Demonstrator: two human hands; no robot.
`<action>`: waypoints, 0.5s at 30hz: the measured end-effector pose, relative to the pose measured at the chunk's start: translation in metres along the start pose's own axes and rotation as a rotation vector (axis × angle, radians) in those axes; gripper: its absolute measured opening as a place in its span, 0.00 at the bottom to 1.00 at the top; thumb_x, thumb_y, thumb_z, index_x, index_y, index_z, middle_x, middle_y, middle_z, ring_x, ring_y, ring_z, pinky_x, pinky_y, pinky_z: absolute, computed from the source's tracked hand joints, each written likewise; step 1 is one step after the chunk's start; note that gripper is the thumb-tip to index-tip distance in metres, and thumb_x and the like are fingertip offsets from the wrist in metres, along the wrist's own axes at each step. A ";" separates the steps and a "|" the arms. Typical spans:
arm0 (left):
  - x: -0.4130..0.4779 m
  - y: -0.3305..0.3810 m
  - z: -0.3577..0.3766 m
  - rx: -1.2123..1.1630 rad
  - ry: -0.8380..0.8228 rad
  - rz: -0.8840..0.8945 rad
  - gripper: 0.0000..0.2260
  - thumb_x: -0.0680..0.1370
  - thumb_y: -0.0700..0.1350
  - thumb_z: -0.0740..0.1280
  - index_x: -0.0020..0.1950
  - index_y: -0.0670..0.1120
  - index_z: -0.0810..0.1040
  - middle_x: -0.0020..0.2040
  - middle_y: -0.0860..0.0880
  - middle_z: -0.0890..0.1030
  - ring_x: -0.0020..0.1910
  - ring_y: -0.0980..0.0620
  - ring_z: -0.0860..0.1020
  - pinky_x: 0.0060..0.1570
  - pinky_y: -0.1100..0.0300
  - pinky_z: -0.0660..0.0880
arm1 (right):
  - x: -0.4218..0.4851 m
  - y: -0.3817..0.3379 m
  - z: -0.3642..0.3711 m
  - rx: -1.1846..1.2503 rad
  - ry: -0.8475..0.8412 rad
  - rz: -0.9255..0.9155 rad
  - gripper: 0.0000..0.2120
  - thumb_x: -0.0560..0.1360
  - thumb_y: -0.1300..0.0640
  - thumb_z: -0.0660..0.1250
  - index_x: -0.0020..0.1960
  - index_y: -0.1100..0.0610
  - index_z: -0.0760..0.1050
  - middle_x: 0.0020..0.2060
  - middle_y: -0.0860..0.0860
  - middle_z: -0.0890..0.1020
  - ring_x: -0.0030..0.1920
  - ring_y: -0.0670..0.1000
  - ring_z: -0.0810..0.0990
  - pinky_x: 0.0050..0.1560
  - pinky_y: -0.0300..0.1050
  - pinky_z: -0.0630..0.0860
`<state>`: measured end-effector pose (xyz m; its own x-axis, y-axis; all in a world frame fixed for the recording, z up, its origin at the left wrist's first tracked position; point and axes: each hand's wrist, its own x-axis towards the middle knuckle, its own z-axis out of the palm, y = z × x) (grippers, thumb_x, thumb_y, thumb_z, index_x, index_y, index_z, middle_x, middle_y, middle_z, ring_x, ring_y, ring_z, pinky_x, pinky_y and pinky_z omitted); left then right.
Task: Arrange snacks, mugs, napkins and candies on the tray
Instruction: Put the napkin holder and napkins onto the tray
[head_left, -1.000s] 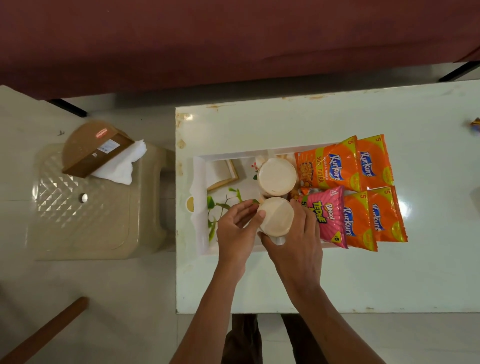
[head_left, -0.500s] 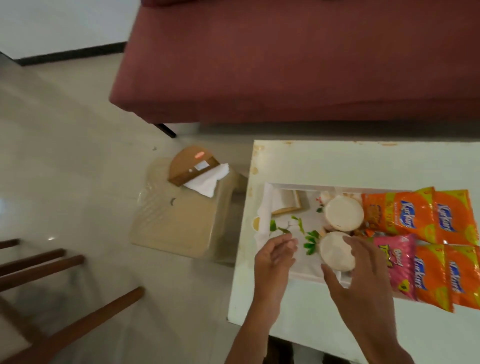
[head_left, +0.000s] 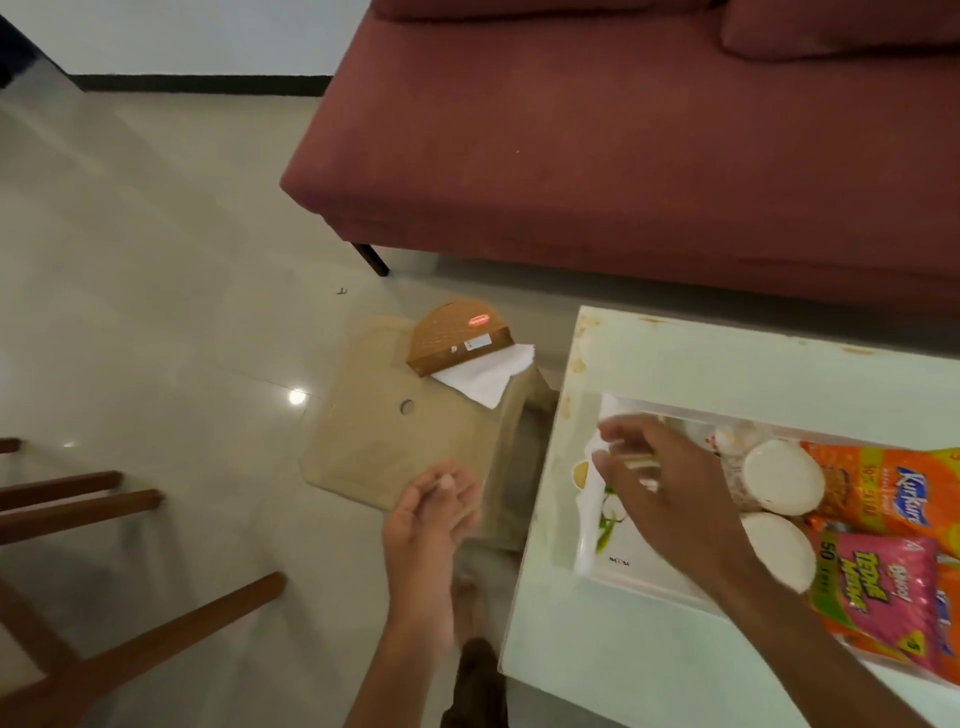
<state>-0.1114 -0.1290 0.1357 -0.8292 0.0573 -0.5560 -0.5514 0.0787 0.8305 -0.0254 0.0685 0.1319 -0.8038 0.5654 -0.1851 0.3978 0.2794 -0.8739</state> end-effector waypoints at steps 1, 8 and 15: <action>0.021 0.011 -0.006 0.011 0.000 0.012 0.10 0.81 0.42 0.66 0.61 0.45 0.80 0.55 0.46 0.87 0.55 0.48 0.85 0.52 0.56 0.81 | 0.020 -0.011 0.012 0.002 -0.003 -0.008 0.10 0.75 0.55 0.71 0.56 0.50 0.78 0.49 0.42 0.82 0.50 0.39 0.80 0.44 0.26 0.75; 0.163 0.078 -0.011 0.053 -0.002 0.025 0.07 0.82 0.42 0.65 0.45 0.50 0.78 0.38 0.51 0.78 0.38 0.53 0.75 0.40 0.56 0.73 | 0.167 -0.057 0.106 -0.106 -0.019 0.078 0.19 0.76 0.49 0.69 0.64 0.52 0.75 0.56 0.46 0.80 0.56 0.47 0.78 0.48 0.32 0.70; 0.253 0.089 -0.011 0.254 -0.040 -0.081 0.15 0.82 0.48 0.63 0.68 0.47 0.77 0.66 0.44 0.80 0.64 0.45 0.78 0.67 0.47 0.74 | 0.247 -0.042 0.167 -0.427 -0.143 0.206 0.26 0.78 0.48 0.66 0.72 0.57 0.68 0.69 0.55 0.73 0.68 0.56 0.72 0.64 0.49 0.69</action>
<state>-0.3716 -0.1187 0.0689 -0.7762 0.0793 -0.6255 -0.5711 0.3320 0.7508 -0.3141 0.0670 0.0475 -0.7304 0.5382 -0.4207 0.6763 0.4830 -0.5563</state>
